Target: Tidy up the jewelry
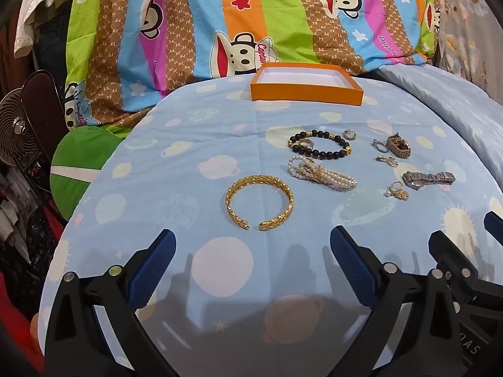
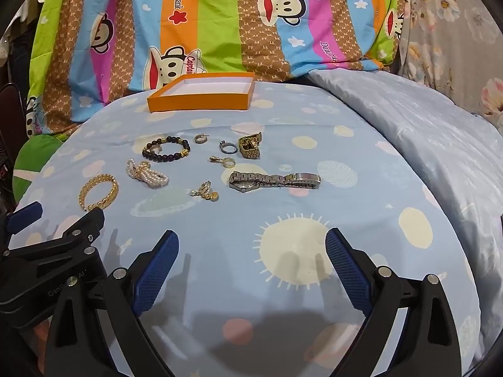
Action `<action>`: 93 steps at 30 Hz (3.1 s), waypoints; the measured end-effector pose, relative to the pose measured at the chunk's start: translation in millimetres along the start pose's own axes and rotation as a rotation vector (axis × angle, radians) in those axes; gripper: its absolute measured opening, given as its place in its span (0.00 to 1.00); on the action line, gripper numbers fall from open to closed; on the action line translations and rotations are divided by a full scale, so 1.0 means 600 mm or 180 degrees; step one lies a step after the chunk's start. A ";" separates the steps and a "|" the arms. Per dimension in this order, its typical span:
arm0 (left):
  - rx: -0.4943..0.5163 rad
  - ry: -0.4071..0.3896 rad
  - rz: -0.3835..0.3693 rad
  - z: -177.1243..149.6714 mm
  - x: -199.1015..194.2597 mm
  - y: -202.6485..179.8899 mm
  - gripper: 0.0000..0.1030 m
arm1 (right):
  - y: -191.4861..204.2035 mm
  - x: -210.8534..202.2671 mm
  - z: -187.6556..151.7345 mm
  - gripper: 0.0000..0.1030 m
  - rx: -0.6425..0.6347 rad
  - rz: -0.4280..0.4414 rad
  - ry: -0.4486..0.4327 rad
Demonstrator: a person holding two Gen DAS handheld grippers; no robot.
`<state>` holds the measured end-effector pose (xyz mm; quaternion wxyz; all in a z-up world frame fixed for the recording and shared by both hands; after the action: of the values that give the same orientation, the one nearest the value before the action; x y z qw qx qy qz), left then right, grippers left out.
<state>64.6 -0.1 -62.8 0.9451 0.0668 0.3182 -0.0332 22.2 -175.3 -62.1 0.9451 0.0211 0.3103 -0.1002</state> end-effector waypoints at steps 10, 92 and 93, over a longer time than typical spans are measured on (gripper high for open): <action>-0.0006 -0.0001 -0.0007 0.000 0.000 0.000 0.92 | 0.000 0.000 0.000 0.90 0.0004 -0.0001 0.0007; -0.0209 -0.0072 -0.0230 0.006 -0.012 0.013 0.91 | -0.005 0.001 0.003 0.90 0.0074 0.0333 0.0044; -0.0253 -0.0076 -0.0265 0.007 -0.013 0.019 0.91 | -0.010 0.002 0.006 0.90 0.0017 0.0327 0.0034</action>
<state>62.1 10.7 -53.9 0.9485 0.0156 0.3106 -0.0606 24.1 -181.7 -60.0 0.9472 0.0401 0.3137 -0.0523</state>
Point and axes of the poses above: each gripper's, at about its wrist camera, not at the fingertips, and x roughly the way its jaws point, y to its left, z to its top, the point moved 9 cm from there along x, roughly the way its jaws point, and after that the axes turned 7 degrees about -y, right-handed, at the moved point
